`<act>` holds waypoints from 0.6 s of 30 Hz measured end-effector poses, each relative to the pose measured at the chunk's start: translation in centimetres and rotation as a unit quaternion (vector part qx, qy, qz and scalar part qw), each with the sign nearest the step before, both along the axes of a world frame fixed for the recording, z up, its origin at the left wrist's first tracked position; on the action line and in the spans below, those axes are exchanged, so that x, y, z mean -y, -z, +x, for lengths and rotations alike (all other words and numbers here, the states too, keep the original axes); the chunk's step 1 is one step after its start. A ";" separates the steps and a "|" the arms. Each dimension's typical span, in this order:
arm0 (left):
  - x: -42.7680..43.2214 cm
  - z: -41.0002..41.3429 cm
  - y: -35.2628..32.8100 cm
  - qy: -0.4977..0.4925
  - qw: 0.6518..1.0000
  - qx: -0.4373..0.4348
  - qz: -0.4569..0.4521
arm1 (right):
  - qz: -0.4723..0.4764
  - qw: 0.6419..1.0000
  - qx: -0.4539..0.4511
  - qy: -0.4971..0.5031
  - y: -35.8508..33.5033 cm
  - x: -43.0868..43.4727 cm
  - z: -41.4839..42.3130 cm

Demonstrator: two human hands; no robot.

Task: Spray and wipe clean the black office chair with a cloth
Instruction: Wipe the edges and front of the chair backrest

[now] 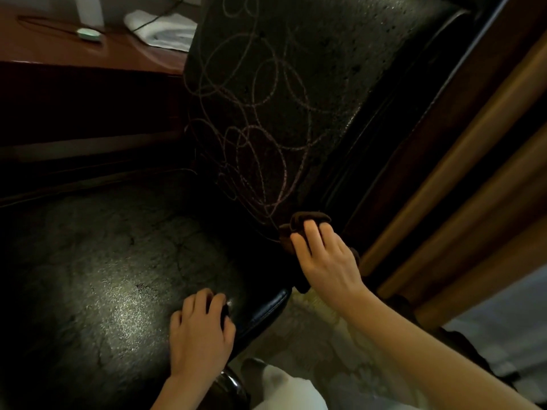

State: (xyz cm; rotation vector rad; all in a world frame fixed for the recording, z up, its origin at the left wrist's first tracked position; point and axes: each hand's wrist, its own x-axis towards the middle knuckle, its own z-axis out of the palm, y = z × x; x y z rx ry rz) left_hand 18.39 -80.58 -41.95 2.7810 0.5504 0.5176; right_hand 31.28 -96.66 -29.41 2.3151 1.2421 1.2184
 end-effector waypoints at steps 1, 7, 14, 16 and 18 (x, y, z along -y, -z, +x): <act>0.0 0.0 0.0 0.001 1.000 0.001 0.001 | -0.033 0.999 0.004 0.007 0.4 0.3 0.1; 0.2 0.3 -0.2 -0.001 1.000 0.002 -0.005 | -0.147 0.987 -0.014 0.066 3.8 2.0 1.1; 0.5 1.1 0.1 -0.005 1.000 0.004 -0.008 | -0.167 0.974 -0.065 0.138 7.2 2.9 2.6; 0.6 1.4 0.2 -0.008 1.000 0.003 -0.006 | -0.144 0.976 -0.078 0.145 7.8 2.5 2.9; 0.7 1.6 0.3 -0.010 1.000 -0.002 -0.008 | -0.121 0.976 -0.109 0.146 8.4 2.0 3.1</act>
